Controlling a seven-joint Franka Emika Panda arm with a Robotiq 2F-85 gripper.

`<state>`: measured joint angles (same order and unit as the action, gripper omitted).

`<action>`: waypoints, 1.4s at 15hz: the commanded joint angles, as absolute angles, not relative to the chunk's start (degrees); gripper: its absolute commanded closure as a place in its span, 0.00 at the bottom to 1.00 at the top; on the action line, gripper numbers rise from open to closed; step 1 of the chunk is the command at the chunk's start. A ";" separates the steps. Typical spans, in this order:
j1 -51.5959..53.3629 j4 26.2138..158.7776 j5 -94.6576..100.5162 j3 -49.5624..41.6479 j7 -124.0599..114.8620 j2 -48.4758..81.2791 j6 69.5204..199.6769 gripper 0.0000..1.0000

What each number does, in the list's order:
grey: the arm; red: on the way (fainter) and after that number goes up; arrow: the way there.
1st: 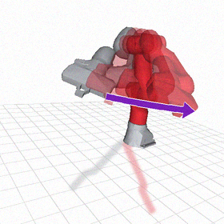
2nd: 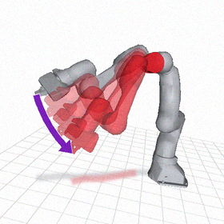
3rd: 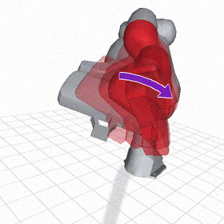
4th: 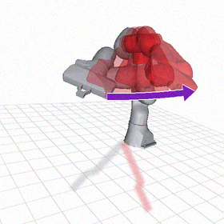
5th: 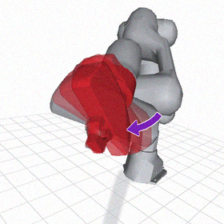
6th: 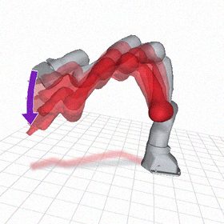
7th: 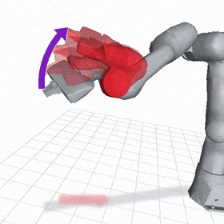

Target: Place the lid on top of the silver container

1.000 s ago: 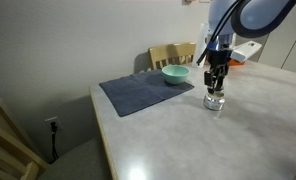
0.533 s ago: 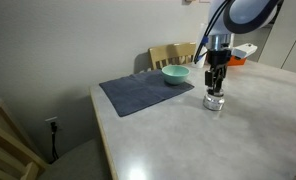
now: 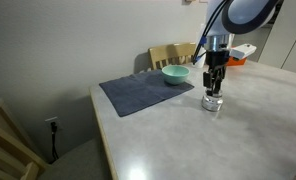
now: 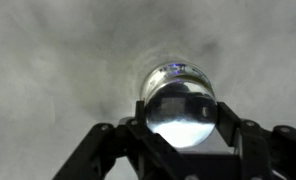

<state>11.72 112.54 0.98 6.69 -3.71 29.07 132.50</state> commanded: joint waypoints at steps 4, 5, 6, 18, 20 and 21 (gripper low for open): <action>13.76 113.26 2.49 6.24 -8.06 28.91 132.82 0.56; 13.81 113.40 2.44 6.31 -8.21 28.94 132.90 0.56; 13.88 113.45 2.42 6.29 -8.53 29.05 133.01 0.56; 14.42 110.90 6.10 3.18 -12.39 33.34 133.57 0.56; 14.63 110.62 6.63 2.96 -13.63 33.62 133.55 0.56; 14.97 110.79 7.17 2.79 -14.56 33.45 133.68 0.19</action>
